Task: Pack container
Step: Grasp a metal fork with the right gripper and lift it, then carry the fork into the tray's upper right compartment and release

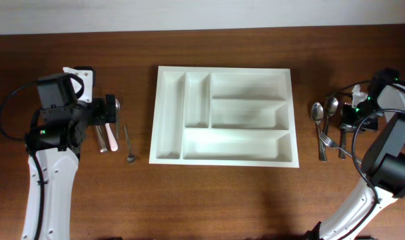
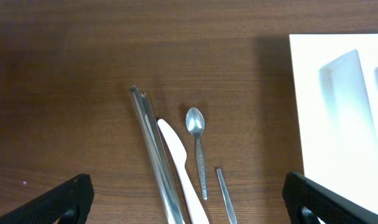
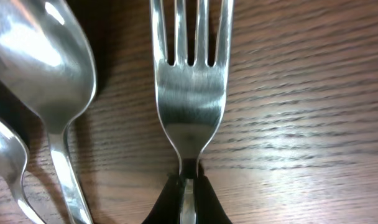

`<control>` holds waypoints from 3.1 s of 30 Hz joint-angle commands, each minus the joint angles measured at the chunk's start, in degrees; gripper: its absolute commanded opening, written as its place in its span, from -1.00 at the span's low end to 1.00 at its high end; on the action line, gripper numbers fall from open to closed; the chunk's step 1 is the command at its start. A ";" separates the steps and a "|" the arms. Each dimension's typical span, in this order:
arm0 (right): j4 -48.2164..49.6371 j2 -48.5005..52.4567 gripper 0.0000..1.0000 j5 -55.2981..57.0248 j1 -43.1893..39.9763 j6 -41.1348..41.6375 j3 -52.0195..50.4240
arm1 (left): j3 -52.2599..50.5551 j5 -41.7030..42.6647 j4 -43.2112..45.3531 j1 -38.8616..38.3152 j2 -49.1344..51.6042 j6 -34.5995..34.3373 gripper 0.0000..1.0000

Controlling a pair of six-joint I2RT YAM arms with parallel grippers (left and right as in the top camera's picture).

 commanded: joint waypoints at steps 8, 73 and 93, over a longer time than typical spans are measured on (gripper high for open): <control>-5.01 -7.85 -0.92 1.05 0.74 0.28 13.86 | 1.33 -0.22 -0.04 0.24 0.15 0.72 0.98; 6.34 0.00 -0.35 -17.53 34.27 -34.84 20.90 | 1.33 -0.22 -0.04 0.24 0.15 0.72 0.99; -23.98 -5.66 0.00 1.55 4.28 33.64 26.67 | 1.33 -0.22 -0.04 0.24 0.15 0.72 0.99</control>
